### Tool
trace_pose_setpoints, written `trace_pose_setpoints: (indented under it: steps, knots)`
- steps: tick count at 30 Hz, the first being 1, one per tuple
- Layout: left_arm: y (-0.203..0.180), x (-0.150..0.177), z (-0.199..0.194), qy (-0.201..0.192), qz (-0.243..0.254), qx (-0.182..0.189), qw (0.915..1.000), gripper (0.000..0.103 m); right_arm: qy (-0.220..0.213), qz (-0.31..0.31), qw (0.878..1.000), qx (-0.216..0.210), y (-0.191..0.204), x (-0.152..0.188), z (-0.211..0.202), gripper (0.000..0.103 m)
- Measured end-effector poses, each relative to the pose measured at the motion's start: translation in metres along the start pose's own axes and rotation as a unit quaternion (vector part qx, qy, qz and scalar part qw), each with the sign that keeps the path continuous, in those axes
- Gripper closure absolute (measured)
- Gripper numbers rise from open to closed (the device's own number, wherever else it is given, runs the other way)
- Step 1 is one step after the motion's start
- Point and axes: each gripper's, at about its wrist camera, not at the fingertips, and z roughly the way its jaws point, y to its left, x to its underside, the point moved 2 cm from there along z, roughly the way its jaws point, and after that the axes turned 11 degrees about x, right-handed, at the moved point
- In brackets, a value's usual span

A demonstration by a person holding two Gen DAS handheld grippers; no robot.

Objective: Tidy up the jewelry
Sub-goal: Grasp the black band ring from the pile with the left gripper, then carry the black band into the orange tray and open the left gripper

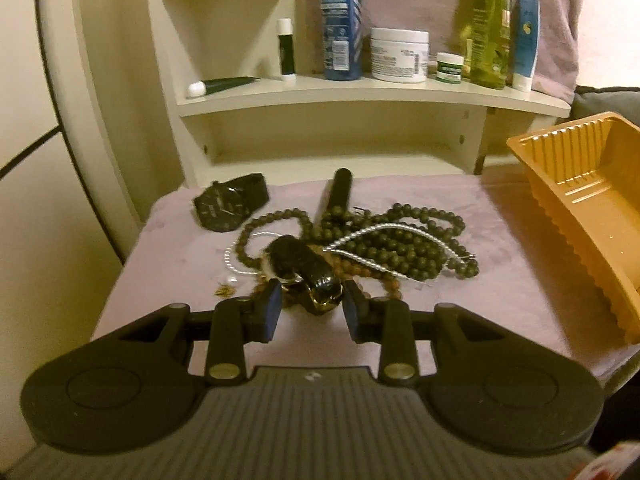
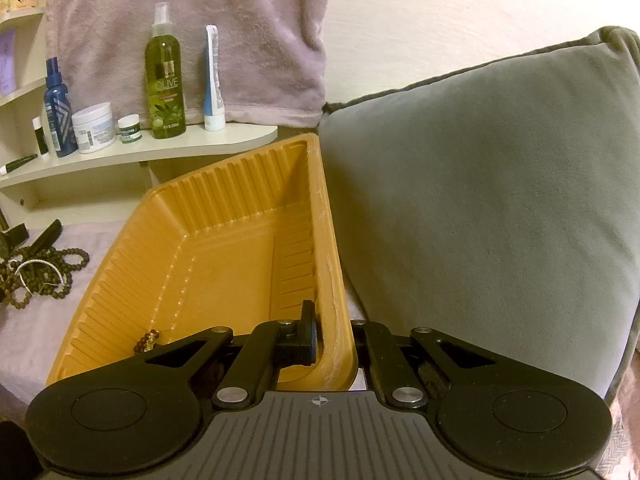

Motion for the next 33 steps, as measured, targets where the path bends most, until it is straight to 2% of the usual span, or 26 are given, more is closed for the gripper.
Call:
trace_pose_setpoints:
  steps: [4,8,22,33]
  knots:
    - [0.006,0.001,-0.001,0.003,-0.003,-0.004,1.0,0.075,0.0,0.001,1.0,0.0,0.0,0.0,0.0,0.098]
    - [0.009,0.002,0.002,0.008,-0.003,-0.002,1.0,0.089,0.001,0.002,1.0,-0.001,0.0,0.0,0.0,0.098]
    - [0.025,-0.029,-0.018,-0.014,0.016,0.004,0.9998,0.089,0.001,0.002,1.0,0.0,0.0,0.0,-0.001,0.099]
    - [0.002,-0.044,-0.032,-0.025,0.043,0.029,0.9984,0.089,-0.001,0.003,1.0,-0.001,0.002,-0.001,-0.003,0.099]
